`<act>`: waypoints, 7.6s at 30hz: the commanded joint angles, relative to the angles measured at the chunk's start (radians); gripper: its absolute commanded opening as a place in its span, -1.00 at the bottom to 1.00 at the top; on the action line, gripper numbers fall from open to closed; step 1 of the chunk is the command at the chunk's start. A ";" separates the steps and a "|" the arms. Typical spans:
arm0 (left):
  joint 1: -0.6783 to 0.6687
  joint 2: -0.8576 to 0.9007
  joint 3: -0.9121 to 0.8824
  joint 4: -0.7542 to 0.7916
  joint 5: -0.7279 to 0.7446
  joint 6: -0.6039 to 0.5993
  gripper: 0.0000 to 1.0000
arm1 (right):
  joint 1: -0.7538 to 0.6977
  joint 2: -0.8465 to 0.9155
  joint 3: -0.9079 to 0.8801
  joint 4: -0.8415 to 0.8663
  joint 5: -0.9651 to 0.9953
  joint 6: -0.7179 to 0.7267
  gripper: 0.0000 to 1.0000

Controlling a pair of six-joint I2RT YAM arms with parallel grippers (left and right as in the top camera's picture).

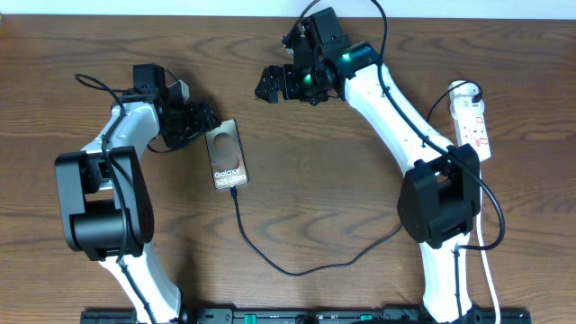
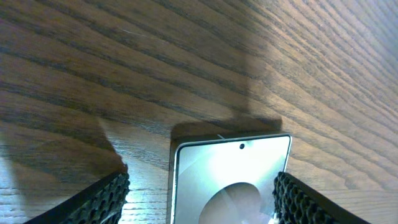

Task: Plug charger to phone and switch on socket

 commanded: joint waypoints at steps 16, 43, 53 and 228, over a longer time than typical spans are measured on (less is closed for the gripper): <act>0.011 -0.273 -0.036 0.055 0.243 0.011 0.79 | -0.007 -0.009 0.023 -0.043 0.057 0.000 0.98; 0.011 -0.726 -0.036 0.019 0.300 0.042 0.79 | -0.637 -0.287 0.232 -0.563 0.531 0.158 0.98; 0.011 -0.726 -0.036 0.018 0.300 0.053 0.79 | -0.935 -0.284 0.122 -0.520 0.384 -0.134 0.98; 0.011 -0.725 -0.036 -0.047 0.237 0.056 0.79 | -0.797 -0.123 -0.515 0.091 0.148 -0.317 0.99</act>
